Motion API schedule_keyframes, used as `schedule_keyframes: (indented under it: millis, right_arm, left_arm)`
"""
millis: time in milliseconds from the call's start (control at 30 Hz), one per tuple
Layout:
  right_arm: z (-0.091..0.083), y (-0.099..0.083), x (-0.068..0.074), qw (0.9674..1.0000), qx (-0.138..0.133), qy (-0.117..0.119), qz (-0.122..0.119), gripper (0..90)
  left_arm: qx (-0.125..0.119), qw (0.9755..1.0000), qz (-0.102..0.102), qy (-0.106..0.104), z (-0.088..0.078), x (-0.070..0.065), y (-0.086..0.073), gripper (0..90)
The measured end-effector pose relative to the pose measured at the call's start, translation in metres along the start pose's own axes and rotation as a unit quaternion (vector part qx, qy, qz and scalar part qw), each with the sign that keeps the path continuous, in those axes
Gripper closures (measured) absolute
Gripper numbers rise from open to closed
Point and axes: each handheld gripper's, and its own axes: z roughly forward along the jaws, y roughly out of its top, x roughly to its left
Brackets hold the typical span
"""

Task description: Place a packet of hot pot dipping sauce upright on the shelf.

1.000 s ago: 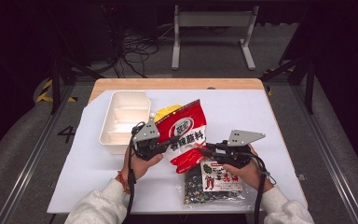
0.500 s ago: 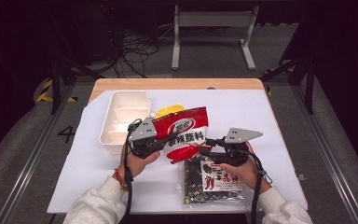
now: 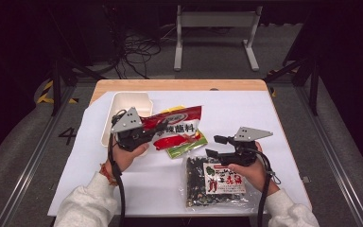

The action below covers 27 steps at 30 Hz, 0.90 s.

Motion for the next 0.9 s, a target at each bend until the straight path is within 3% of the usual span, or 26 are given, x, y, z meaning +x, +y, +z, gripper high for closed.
schedule_keyframes:
  millis: [200,400,500,667,800,900]
  right_arm:
    - [-0.012,-0.005,-0.003,0.9998,0.006,-0.017,0.000,32.4]
    - [-0.034,-0.015,-0.008,0.9990,0.004,-0.043,0.012,31.5]
    - [-0.045,-0.022,-0.010,0.9981,0.005,-0.057,0.020,31.3]
    - [-0.059,-0.032,-0.012,0.9965,0.005,-0.077,0.033,31.3]
    - [-0.066,-0.038,-0.011,0.9953,0.006,-0.088,0.041,31.3]
    - [-0.069,-0.041,-0.010,0.9947,0.009,-0.093,0.042,31.3]
  left_arm:
    - [-0.010,0.9998,0.001,0.017,-0.018,0.017,0.015,90.0]
    - [-0.009,0.9991,0.011,0.040,-0.032,0.044,0.026,90.0]
    - [0.003,0.9980,0.019,0.061,-0.034,0.059,0.025,90.0]
    - [0.014,0.9963,0.013,0.083,-0.035,0.087,0.018,90.0]
    - [0.019,0.9956,0.012,0.091,-0.035,0.109,0.016,90.0]
    - [0.031,0.9946,0.024,0.096,-0.030,0.124,0.014,90.0]
